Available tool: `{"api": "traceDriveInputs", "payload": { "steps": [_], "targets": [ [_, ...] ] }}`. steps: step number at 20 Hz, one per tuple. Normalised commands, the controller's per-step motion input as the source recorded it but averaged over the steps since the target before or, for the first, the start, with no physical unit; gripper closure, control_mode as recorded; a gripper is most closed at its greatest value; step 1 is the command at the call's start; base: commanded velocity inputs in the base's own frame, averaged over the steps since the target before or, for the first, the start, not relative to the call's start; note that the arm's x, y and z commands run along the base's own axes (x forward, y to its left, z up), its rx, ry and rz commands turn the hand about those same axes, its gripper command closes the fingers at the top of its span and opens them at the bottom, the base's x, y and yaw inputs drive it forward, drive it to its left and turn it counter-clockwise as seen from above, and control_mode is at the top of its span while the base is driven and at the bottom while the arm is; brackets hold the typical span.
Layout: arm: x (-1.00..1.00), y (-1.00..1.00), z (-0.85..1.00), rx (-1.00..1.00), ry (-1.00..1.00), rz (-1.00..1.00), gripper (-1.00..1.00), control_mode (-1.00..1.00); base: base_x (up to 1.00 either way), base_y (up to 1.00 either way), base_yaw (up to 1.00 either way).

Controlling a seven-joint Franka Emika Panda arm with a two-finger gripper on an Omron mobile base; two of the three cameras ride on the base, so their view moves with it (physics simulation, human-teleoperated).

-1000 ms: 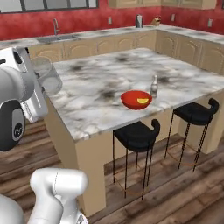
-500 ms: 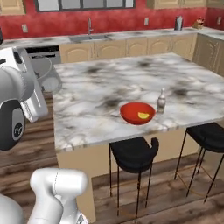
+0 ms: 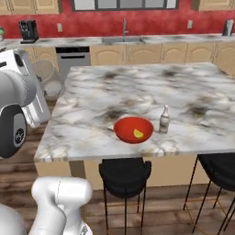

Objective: There is a bowl on the dining counter. Grab a lemon wedge from the fridge and place it in the bowl. Then get the liquor bottle and glass cup from the cabinet and place them next to the bowl.

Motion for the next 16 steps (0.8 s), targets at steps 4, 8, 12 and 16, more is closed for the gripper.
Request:
{"api": "traceDriveInputs", "payload": {
  "steps": [4, 8, 12, 16],
  "targets": [
    [0.0, 0.0, 0.0, 0.0, 0.0, 0.0, 1.0, 1.0, 0.52, -0.53, 0.36],
    [0.0, 0.0, 0.0, 0.0, 0.0, 0.0, 1.0, 1.0, 0.66, -0.47, 0.35],
    [0.0, 0.0, 0.0, 0.0, 0.0, 0.0, 1.0, 1.0, 0.6, -0.45, 0.3],
    [0.12, -0.01, -0.03, 0.0, 0.06, 0.02, 1.0, -1.0, 0.44, -0.19, 0.16]
  ]
}}
